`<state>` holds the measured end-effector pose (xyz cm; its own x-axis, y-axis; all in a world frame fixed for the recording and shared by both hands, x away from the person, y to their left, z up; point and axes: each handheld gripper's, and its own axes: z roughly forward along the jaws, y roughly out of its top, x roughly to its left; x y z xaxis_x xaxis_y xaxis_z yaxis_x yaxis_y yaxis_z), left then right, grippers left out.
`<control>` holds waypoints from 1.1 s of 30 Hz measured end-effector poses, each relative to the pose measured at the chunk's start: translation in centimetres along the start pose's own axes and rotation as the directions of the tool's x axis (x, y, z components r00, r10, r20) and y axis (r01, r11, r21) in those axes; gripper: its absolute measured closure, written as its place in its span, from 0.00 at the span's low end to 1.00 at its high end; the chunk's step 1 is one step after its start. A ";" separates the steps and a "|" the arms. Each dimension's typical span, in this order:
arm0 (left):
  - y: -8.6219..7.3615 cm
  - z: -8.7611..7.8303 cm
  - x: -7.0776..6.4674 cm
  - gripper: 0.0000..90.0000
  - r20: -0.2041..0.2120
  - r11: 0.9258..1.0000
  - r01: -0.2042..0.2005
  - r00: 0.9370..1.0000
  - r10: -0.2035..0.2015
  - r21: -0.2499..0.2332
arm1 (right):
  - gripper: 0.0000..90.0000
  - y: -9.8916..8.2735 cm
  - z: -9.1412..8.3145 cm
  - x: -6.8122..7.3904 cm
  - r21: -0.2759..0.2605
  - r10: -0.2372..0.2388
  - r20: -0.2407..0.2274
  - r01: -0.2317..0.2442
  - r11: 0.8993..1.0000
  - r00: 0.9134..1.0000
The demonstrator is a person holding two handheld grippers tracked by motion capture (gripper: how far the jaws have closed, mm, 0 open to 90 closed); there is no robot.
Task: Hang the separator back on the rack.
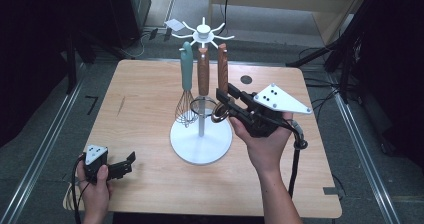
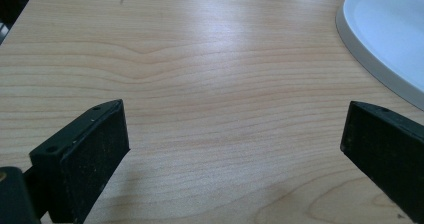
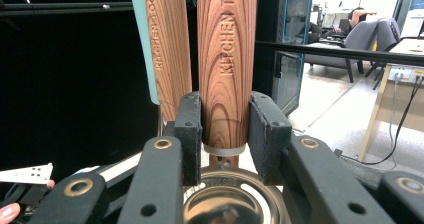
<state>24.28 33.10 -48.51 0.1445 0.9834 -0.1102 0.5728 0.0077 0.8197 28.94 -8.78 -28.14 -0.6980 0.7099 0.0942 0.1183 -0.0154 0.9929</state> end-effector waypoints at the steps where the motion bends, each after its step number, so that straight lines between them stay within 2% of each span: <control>1: 0.0 0.0 0.0 0.00 0.000 1.000 0.001 1.000 -0.001 0.001 | 0.77 -0.1 0.0 0.0 -0.004 0.000 -0.003 0.000 1.000 1.000; 4: 0.0 0.0 0.0 0.00 -0.002 1.000 0.003 1.000 -0.003 0.001 | 0.62 -0.2 0.0 0.2 -0.001 0.006 -0.020 -0.006 1.000 1.000; 9: 0.0 0.0 0.0 0.00 -0.002 1.000 0.008 1.000 -0.008 0.000 | 0.51 -0.7 -0.1 0.3 0.006 -0.019 0.003 0.019 1.000 1.000; 14: 0.0 0.1 -0.1 0.00 -0.006 1.000 0.002 1.000 -0.002 -0.001 | 0.40 -1.9 -0.4 0.2 0.017 -0.020 0.030 0.019 1.000 0.999; 20: 0.0 0.0 -0.1 0.00 -0.007 1.000 -0.004 1.000 0.004 -0.001 | 0.26 -3.1 -0.7 -0.1 0.031 -0.020 0.019 0.019 0.999 1.000; 22: 0.0 0.0 -0.1 0.00 -0.005 1.000 -0.005 1.000 0.005 -0.002 | 0.23 -3.5 -0.8 -0.3 0.030 -0.006 0.001 0.006 1.000 1.000; 26: 0.0 -0.1 -0.1 0.00 -0.001 1.000 -0.005 1.000 0.005 -0.005 | 0.18 -4.5 -1.0 -0.8 0.037 0.005 0.011 -0.005 0.999 1.000; 30: -0.1 -0.1 -0.1 0.00 0.004 1.000 -0.002 1.000 0.002 -0.012 | 0.17 -5.5 -1.2 -1.3 0.049 0.017 0.023 -0.019 0.999 1.000; 33: -0.1 -0.2 -0.1 0.00 0.005 1.000 -0.001 1.000 0.001 -0.009 | 0.17 -6.2 -1.2 -1.7 0.066 0.007 0.039 -0.009 0.998 0.999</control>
<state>24.08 33.08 -48.48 0.1495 0.9824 -0.1123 0.5649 0.0083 0.8251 28.49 -10.73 -34.37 -0.6695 0.7364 0.0978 0.1706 0.0244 0.9850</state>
